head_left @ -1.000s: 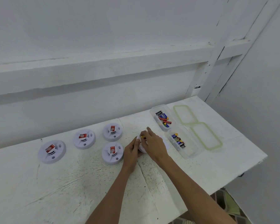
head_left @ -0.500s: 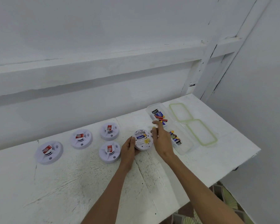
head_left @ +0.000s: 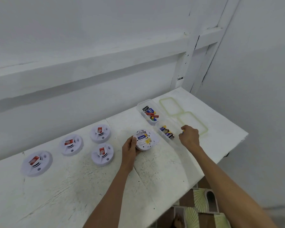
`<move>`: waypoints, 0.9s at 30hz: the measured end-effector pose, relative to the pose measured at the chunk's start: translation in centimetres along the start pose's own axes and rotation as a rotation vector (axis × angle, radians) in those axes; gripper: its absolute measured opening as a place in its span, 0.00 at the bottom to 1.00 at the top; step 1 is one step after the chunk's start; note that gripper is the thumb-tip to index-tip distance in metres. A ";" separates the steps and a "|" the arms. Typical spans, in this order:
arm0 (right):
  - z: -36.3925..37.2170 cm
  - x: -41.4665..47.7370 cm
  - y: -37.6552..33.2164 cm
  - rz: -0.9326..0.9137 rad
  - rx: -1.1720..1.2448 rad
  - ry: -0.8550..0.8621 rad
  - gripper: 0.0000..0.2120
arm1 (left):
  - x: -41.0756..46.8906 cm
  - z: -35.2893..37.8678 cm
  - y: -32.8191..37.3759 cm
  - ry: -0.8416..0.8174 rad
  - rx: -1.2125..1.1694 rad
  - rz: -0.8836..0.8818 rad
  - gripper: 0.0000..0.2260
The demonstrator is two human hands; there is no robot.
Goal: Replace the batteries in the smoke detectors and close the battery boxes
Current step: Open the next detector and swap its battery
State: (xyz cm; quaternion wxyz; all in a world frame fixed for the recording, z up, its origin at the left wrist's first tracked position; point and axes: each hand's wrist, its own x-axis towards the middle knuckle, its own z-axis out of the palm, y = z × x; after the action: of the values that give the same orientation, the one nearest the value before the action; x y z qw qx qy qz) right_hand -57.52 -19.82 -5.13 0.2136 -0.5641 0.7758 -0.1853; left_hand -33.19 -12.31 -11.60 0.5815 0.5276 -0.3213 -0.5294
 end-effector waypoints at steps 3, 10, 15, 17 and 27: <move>-0.1 0.1 -0.1 0.051 -0.054 -0.037 0.14 | 0.1 -0.2 -0.3 -0.007 0.003 0.002 0.15; 2.0 1.8 -0.6 0.090 -0.147 -0.145 0.15 | 0.3 -0.4 -0.3 -0.008 0.016 -0.011 0.14; 1.9 1.3 -1.4 0.128 -0.169 -0.184 0.15 | 0.3 -0.3 -0.2 -0.010 0.013 -0.016 0.14; 1.6 1.0 -1.9 0.139 -0.195 -0.219 0.16 | 0.3 -0.3 -0.2 -0.008 0.012 -0.019 0.14; 1.1 0.7 -3.2 0.100 -0.339 -0.275 0.17 | 0.3 -0.4 0.0 -0.008 -0.004 -0.024 0.14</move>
State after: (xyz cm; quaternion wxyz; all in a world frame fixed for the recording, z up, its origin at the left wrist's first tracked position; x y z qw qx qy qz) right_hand -54.53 -21.47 -4.48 0.2284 -0.5727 0.7864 0.0371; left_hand -32.79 -12.48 -11.74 0.5749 0.5281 -0.3164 -0.5390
